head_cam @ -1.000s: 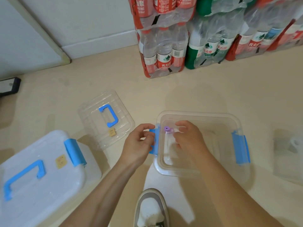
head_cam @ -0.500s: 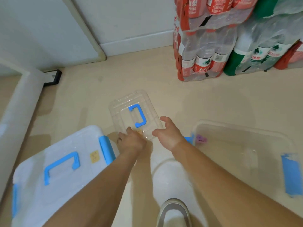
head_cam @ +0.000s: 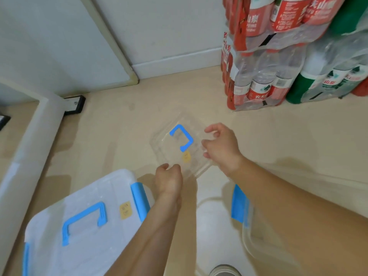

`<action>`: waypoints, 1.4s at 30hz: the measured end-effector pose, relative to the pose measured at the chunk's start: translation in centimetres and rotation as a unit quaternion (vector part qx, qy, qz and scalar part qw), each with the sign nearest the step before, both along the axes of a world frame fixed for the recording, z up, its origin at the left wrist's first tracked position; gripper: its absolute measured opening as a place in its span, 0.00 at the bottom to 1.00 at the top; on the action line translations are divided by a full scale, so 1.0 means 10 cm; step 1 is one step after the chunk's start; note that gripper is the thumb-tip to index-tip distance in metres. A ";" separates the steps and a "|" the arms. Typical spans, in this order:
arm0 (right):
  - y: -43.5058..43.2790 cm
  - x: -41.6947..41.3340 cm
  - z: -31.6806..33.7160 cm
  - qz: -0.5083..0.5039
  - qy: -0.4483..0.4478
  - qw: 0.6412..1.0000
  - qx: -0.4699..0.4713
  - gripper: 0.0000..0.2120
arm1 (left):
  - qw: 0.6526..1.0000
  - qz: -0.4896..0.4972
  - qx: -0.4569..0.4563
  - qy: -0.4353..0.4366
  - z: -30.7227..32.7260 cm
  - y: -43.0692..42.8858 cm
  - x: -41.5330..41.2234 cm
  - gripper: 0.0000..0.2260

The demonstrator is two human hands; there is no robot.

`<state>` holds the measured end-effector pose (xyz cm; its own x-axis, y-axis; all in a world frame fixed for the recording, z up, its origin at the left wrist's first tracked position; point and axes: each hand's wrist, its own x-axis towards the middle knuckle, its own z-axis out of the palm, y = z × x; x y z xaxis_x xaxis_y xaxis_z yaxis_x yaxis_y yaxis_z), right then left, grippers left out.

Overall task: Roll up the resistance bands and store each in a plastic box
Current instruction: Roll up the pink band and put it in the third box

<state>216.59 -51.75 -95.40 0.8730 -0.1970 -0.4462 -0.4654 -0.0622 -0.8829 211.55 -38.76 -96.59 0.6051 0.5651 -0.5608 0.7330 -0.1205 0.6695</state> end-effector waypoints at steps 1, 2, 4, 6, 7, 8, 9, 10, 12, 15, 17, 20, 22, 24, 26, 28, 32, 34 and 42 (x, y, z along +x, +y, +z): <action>-0.10 0.05 0.17 -0.004 -0.031 0.999 -0.020 0.13 | 0.999 0.006 -0.016 -0.035 0.12 -0.02 0.00 0.19; -0.22 0.08 0.37 0.000 -0.053 0.998 -0.034 0.13 | 0.997 0.011 -0.023 -0.069 0.25 -0.02 -0.01 0.17; -0.57 0.11 0.79 0.024 -0.090 0.994 -0.061 0.15 | 0.990 0.014 -0.016 -0.142 0.56 0.00 -0.03 0.17; -1.00 -0.01 1.24 0.064 -0.097 0.989 -0.090 0.14 | 0.975 0.013 -0.066 -0.212 0.88 0.02 -0.06 0.21; -1.18 -0.08 1.39 0.086 -0.092 0.988 -0.092 0.13 | 0.966 0.009 -0.100 -0.237 1.01 0.05 -0.07 0.22; -1.35 -0.18 1.53 0.101 -0.080 0.987 -0.095 0.13 | 0.960 -0.007 -0.130 -0.250 1.13 0.04 -0.08 0.22; -1.55 -0.32 1.65 0.106 -0.068 0.987 -0.100 0.12 | 0.956 -0.042 -0.153 -0.246 1.22 0.00 -0.12 0.19; -1.73 -0.46 1.73 0.100 -0.054 0.989 -0.098 0.12 | 0.957 -0.094 -0.153 -0.226 1.28 -0.07 -0.18 0.15; -2.04 -0.74 1.83 0.062 -0.029 0.994 -0.090 0.13 | 0.955 -0.193 -0.141 -0.178 1.29 -0.27 -0.35 0.09; -2.39 -1.23 1.71 -0.026 0.006 0.998 -0.064 0.16 | 0.942 -0.229 -0.215 -0.122 1.13 -0.62 -0.67 0.08; -2.52 -1.59 1.51 -0.074 0.053 0.994 -0.053 0.18 | 0.939 -0.226 -0.243 -0.089 0.99 -0.83 -0.87 0.08; -2.53 -2.00 1.12 -0.092 0.113 0.988 -0.058 0.16 | 0.944 -0.221 -0.238 -0.059 0.75 -1.04 -1.07 0.10; -2.52 -2.10 0.86 -0.099 0.110 0.986 -0.080 0.17 | 0.952 -0.233 -0.187 -0.069 0.63 -1.07 -1.12 0.09; -2.50 -2.13 0.64 -0.098 0.093 0.984 -0.114 0.18 | 0.950 -0.293 -0.061 -0.087 0.55 -1.03 -1.13 0.07; -2.49 -2.13 0.51 -0.095 0.076 0.981 -0.148 0.18 | 0.931 -0.347 0.076 -0.084 0.52 -0.96 -1.13 0.07; -2.47 -2.12 0.46 -0.091 0.070 0.978 -0.175 0.17 | 0.924 -0.351 0.132 -0.078 0.50 -0.93 -1.14 0.09; -2.43 -2.09 0.42 -0.087 0.045 0.971 -0.218 0.13 | 0.930 -0.337 0.126 -0.078 0.46 -0.98 -1.19 0.07; -2.45 -2.09 0.39 -0.091 0.040 0.968 -0.231 0.12 | 0.925 -0.345 0.140 -0.071 0.45 -1.01 -1.21 0.06; -2.45 -2.19 0.28 -0.123 0.060 0.962 -0.235 0.13 | 0.939 -0.324 0.104 -0.046 0.40 -1.06 -1.16 0.09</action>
<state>194.65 -76.28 -92.62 0.7216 -0.5955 -0.3531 -0.6145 -0.3159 -0.7229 199.93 -49.37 -92.57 0.9000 0.1526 -0.4082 0.4009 -0.6570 0.6384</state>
